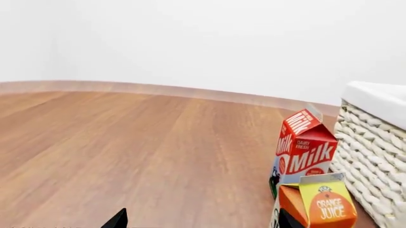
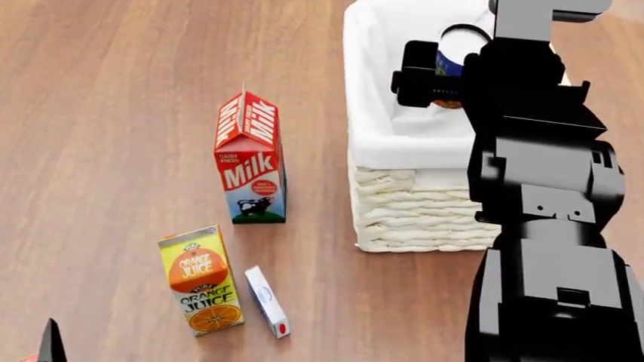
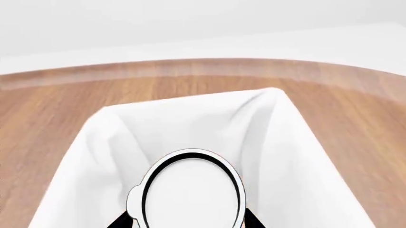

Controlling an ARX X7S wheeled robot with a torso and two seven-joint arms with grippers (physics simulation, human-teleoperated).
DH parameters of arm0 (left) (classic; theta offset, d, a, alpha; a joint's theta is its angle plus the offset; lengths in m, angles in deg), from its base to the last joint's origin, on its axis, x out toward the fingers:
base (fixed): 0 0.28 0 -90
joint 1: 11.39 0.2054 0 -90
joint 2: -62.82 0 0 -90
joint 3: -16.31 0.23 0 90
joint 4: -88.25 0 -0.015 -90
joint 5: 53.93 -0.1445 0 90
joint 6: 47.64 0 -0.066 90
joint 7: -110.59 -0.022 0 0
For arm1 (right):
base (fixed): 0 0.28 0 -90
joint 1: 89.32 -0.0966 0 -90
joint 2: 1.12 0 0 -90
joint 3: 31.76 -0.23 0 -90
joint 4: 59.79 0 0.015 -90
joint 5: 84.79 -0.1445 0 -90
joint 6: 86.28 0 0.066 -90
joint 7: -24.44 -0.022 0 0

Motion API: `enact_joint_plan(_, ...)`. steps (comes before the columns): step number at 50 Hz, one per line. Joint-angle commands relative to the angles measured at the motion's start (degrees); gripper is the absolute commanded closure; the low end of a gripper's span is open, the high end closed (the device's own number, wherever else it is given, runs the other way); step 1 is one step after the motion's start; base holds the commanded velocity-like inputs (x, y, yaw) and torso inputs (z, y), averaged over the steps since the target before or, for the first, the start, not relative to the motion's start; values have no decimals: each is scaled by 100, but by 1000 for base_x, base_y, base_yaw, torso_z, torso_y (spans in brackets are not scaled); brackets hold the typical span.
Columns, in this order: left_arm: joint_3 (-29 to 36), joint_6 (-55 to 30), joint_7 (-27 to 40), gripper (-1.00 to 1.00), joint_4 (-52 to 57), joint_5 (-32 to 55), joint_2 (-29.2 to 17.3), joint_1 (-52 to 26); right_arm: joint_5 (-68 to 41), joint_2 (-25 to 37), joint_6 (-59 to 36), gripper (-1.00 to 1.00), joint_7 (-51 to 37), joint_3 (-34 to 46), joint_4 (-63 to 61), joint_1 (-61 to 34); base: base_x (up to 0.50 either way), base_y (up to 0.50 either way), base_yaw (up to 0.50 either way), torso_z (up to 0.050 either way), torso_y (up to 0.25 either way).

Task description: Pick up the alphabet soup, and put it in the basket.

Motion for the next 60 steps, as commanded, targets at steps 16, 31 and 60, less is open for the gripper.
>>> enact_joint_plan(16, -254, 97, -125, -100, -42, 48, 56, 26, 160, -182, 152, 100, 301, -189, 145, -47, 0, 0, 0, 0, 0)
enact_joint_plan(31, -225, 95, -104, -100, -12, 38, 23, 44, 179, -170, 166, 100, 269, -225, 145, -19, 0, 0, 0, 0, 1)
enact_joint_plan(60, -155, 114, -56, -100, 48, 12, 2, 57, -112, -250, 1035, -100, 947, -597, -1392, 333, 0, 0, 0, 0, 0)
